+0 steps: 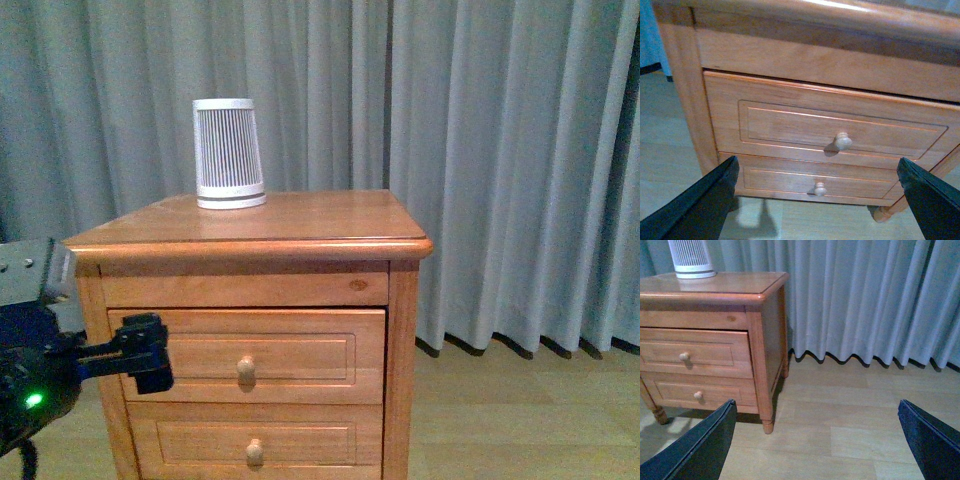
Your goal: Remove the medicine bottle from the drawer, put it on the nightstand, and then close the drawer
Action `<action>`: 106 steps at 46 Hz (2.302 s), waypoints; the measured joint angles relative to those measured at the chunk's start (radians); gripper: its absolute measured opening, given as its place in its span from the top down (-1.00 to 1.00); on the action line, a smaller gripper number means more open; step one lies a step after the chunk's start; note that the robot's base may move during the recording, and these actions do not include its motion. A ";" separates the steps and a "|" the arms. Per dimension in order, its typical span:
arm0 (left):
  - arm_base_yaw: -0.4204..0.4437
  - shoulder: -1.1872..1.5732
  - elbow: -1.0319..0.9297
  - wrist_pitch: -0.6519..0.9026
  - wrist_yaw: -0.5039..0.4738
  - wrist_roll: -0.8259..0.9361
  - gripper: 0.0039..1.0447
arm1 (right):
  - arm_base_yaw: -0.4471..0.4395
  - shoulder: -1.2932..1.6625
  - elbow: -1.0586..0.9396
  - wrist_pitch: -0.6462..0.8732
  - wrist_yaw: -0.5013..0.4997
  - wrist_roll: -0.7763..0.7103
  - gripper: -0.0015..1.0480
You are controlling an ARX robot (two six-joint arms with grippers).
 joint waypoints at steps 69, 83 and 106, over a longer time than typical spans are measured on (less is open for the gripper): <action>-0.116 0.595 0.770 -0.298 -0.030 0.092 -0.88 | 0.000 0.000 0.000 0.000 0.000 0.000 -0.87; -0.120 0.621 0.814 -0.318 -0.049 0.092 0.15 | 0.000 0.000 0.000 0.000 0.000 0.000 -0.87; -0.116 0.622 0.803 -0.301 -0.058 0.088 0.52 | 0.000 0.000 0.000 0.000 0.000 0.000 -0.87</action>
